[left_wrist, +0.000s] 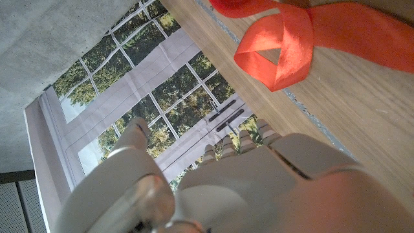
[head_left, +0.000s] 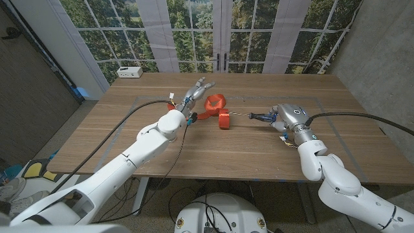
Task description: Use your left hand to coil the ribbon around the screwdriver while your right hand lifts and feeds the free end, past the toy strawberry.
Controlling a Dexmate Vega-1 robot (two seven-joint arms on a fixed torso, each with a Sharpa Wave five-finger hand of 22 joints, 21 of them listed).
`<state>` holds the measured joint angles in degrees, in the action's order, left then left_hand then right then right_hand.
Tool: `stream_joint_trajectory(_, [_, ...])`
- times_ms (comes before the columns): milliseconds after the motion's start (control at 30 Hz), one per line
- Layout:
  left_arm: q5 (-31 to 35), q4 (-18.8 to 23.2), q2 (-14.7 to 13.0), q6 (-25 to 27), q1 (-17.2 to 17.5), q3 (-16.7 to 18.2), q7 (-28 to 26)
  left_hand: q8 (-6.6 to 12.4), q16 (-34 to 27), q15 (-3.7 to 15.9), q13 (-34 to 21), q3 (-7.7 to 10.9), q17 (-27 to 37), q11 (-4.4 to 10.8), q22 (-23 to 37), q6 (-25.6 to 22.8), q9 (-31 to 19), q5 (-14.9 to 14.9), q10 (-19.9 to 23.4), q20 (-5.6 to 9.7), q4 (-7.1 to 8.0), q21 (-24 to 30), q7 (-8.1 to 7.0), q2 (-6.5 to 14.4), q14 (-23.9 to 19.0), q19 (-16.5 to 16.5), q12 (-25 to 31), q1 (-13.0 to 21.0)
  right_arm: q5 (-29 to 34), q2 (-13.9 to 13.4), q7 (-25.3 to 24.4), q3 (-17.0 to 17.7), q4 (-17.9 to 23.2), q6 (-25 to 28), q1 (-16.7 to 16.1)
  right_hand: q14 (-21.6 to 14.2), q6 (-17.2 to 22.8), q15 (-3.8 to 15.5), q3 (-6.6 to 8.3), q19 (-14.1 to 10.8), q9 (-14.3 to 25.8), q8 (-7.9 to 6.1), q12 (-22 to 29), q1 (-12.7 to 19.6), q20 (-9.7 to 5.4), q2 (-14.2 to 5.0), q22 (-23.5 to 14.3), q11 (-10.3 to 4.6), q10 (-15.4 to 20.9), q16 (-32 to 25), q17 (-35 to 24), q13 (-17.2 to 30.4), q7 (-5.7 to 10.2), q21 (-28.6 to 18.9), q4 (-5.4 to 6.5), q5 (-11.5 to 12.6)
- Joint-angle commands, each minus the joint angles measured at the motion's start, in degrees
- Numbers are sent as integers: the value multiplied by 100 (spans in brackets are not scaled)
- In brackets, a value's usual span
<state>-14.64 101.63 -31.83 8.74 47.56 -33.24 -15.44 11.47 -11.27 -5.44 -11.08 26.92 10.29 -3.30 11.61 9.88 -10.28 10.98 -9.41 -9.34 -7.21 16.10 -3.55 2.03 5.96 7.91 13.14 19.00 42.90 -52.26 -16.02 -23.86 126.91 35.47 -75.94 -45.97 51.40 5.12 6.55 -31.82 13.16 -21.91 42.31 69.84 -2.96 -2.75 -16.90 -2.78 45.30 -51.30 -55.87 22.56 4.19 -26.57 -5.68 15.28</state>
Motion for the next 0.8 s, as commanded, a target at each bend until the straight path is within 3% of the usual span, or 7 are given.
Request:
stream_joint_trajectory(33, [492,904,-58,1153,302,-167,-743,64,-83,-42,-41,1,26,-37,14,12,-23,-22,106,-71,-98,-3,94,-62,-147,-40,60,116,-622,-139,-514,396,-44,-317,-141,-41,1012,727,6,10,140,-18,241,-186,-209,-597,-24,66,818,39,-28,753,-150,-39,56,56])
stream_joint_trajectory(200, [824,1242,-38,1711,352,-265,-1098,68,-86,-66,-60,16,35,-177,23,-19,-31,-21,220,-140,-197,41,235,-112,-230,-169,97,283,-722,-215,-621,434,-110,-437,-119,-64,1020,726,-2,14,149,-8,236,-187,-205,-600,-23,72,832,59,-51,743,-156,-59,62,57])
stream_joint_trajectory(500, [1123,1582,222,2661,337,-481,-1482,89,-82,-112,-85,46,42,-278,27,-79,-42,-10,296,-225,-274,88,441,-159,-292,-317,118,522,-898,-300,-754,497,-147,-590,-148,-87,1034,727,-16,14,161,14,228,-187,-197,-605,-21,63,836,109,-92,744,-151,-99,72,59])
stream_joint_trajectory(633, [1047,1804,186,3283,154,-585,-1210,96,-89,-113,-96,66,45,-302,29,-97,-47,-2,353,-229,-292,104,485,-170,-344,-375,137,649,-1204,-295,-902,712,-149,-843,-275,-95,1032,728,-23,21,169,24,226,-184,-199,-602,-19,73,834,128,-109,749,-154,-113,73,59])
stream_joint_trajectory(800, [1142,1955,306,3788,70,-702,-1378,94,-74,-167,-107,95,48,-329,30,-91,-51,5,345,-257,-298,61,549,-158,-337,-281,131,775,-1174,-334,-984,731,-141,-873,-302,-110,1043,729,-26,23,173,36,221,-177,-193,-607,-17,76,843,150,-133,746,-167,-134,74,60])
